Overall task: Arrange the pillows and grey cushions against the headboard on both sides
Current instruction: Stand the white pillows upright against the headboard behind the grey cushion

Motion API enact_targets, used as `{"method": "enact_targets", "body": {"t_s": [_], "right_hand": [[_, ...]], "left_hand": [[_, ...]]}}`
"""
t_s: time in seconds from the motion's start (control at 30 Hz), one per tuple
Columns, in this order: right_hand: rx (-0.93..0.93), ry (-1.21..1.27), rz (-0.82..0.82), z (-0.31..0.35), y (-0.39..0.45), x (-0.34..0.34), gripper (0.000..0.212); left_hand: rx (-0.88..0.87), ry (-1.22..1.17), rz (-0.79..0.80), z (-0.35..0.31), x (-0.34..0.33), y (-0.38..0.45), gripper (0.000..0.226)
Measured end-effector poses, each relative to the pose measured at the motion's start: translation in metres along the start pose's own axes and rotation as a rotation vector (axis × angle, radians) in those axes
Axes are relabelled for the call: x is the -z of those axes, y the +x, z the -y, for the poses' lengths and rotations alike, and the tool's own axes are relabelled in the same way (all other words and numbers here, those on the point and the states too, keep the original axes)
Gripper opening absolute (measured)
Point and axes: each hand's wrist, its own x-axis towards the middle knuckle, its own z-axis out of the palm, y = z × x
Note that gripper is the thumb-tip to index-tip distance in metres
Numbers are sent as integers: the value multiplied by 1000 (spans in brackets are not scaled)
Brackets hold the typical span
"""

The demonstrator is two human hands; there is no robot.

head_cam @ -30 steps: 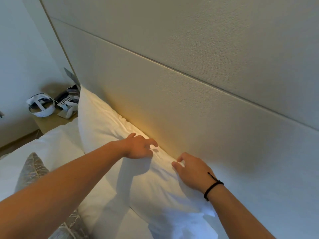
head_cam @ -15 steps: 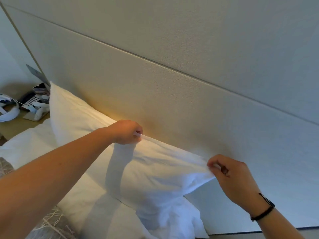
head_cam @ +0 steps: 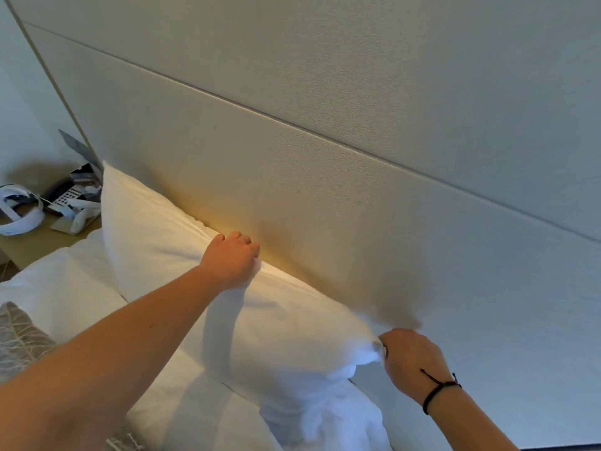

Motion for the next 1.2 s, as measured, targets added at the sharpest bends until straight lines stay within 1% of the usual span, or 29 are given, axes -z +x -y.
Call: {"method": "enact_targets", "body": {"t_s": [0.07, 0.13, 0.17, 0.23, 0.27, 0.3, 0.37, 0.43, 0.5, 0.6, 0.7, 0.77, 0.83, 0.93, 1.03, 1.13, 1.2], "right_hand": [[13, -31, -63, 9, 3, 13, 22], [48, -53, -170, 26, 7, 27, 31], [70, -64, -247, 38, 10, 32, 30], [133, 2, -371, 68, 20, 44, 18], [180, 67, -392, 83, 28, 47, 13], [229, 151, -369, 98, 38, 46, 8], [274, 306, -222, 130, 64, 44, 32], [352, 362, -156, 161, 92, 39, 40], [421, 390, -143, 190, 115, 34, 37], [402, 454, -91, 220, 142, 24, 17], [358, 509, -59, 232, 158, 13, 20], [345, 526, -77, 234, 166, 4, 17], [354, 536, -61, 238, 171, -2, 13], [358, 574, -13, 249, 182, -4, 11], [352, 641, 13, 265, 193, 0, 10], [374, 673, 15, 280, 199, 2, 11], [392, 685, 2, 287, 200, 2, 20]], "left_hand": [[4, -6, 9, 8, -2, -3, 30], [-6, -22, -23, 12, -2, -4, 29], [-4, -52, -53, 12, -1, -3, 26], [9, -123, -128, 11, 1, 0, 17], [16, -149, -157, 10, 2, 2, 14], [20, -173, -179, 9, 3, 5, 12], [29, -228, -202, 11, 4, 8, 13], [13, -282, -188, 16, 6, 9, 16], [-43, -312, -147, 25, 7, 10, 16], [-102, -276, -72, 45, 2, 14, 15], [-187, -151, -13, 78, -7, 22, 23], [-250, -46, 53, 104, -12, 26, 31], [-273, 43, 133, 129, -14, 30, 35], [-268, 147, 233, 163, -14, 38, 39], [-201, 264, 331, 194, -11, 46, 37], [-156, 354, 366, 217, -8, 54, 32], [-146, 467, 376, 229, -5, 60, 33]]}}
